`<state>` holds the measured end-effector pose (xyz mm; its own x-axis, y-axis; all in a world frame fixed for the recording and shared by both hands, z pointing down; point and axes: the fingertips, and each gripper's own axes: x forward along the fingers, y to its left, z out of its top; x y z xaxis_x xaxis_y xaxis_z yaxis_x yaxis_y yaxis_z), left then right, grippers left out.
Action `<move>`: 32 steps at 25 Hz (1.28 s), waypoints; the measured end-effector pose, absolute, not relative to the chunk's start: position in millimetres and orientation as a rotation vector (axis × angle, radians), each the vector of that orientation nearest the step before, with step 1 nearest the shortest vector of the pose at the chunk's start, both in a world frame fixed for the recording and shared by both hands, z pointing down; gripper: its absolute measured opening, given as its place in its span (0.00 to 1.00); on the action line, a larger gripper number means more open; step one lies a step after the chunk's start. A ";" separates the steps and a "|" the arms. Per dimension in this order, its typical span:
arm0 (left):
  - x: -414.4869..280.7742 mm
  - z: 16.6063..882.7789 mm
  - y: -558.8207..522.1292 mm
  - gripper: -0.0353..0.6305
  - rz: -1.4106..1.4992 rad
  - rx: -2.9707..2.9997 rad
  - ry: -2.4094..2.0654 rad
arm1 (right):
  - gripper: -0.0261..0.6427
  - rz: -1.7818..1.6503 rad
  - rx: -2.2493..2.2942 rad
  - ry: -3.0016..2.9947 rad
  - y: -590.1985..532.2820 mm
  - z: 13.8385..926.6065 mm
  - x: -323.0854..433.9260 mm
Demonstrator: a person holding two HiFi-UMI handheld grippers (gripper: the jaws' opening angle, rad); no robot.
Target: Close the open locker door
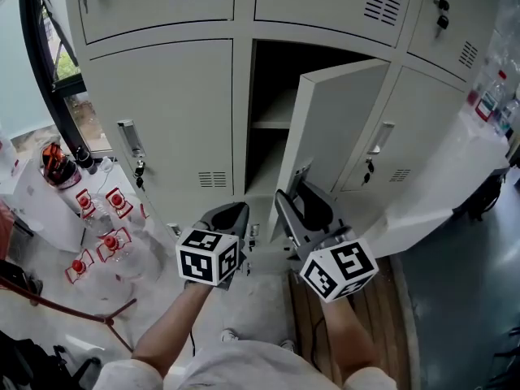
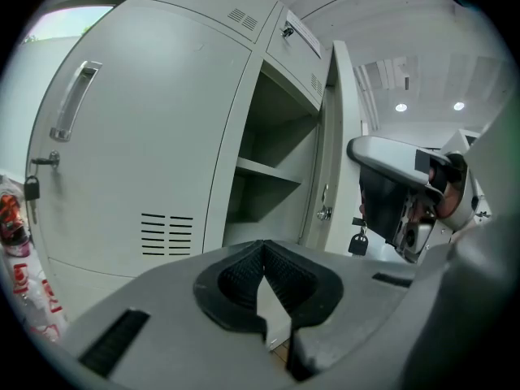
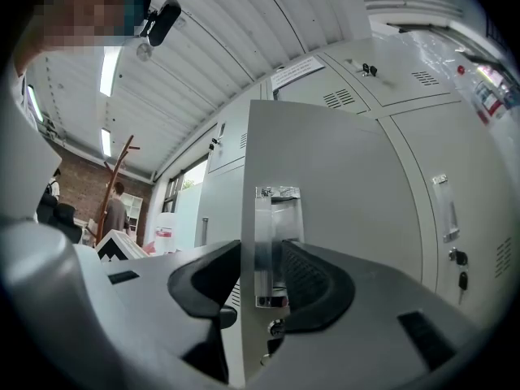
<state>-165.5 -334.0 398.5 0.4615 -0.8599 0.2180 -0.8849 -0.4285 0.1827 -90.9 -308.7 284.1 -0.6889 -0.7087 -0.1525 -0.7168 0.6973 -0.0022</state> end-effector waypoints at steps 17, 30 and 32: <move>-185.1 394.6 -346.5 0.06 0.130 2.515 -1.437 | 0.27 0.117 -1.324 2.699 -335.3 285.5 -113.7; -210.0 389.7 -365.6 0.06 0.123 2.528 -1.452 | 0.27 0.174 -1.444 2.659 -361.4 285.1 -132.1; -212.4 388.5 -368.7 0.06 0.118 2.532 -1.450 | 0.27 0.177 -1.455 2.659 -365.2 286.0 -134.8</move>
